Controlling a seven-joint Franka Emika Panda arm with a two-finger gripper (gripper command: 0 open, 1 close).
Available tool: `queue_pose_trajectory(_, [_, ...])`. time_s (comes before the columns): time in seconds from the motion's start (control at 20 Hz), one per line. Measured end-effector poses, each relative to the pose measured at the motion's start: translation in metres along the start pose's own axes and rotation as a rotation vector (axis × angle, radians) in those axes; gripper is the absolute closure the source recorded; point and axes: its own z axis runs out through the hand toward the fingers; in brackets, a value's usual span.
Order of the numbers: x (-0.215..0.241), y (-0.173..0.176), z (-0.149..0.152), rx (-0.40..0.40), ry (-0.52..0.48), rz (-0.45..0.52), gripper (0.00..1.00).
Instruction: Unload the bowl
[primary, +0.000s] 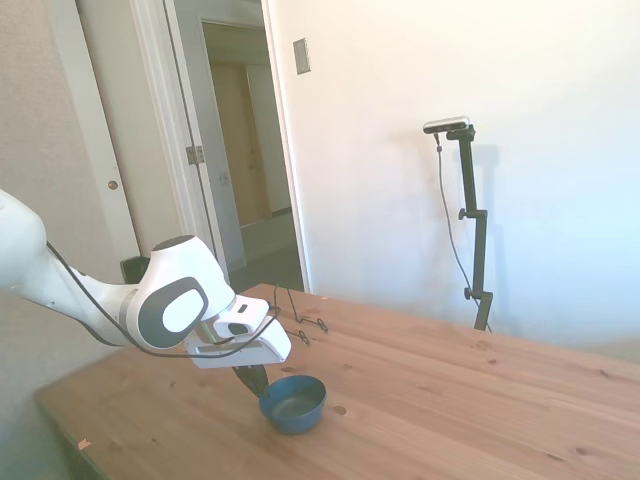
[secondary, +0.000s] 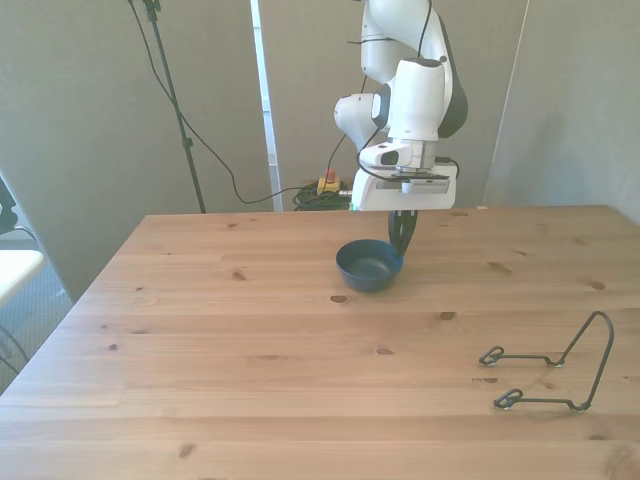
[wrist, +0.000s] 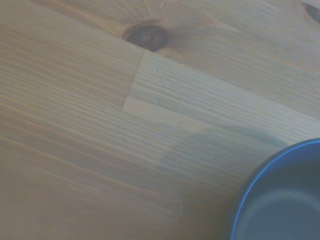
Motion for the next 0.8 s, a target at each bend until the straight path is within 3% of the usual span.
queue_pose_trajectory(0.45, [-0.0004,-0.0011,-0.0001,0.0,0.001,0.013,0.0])
queue_pose_trajectory(0.8, [0.004,-0.0014,-0.0098,0.046,-0.014,0.126,0.0])
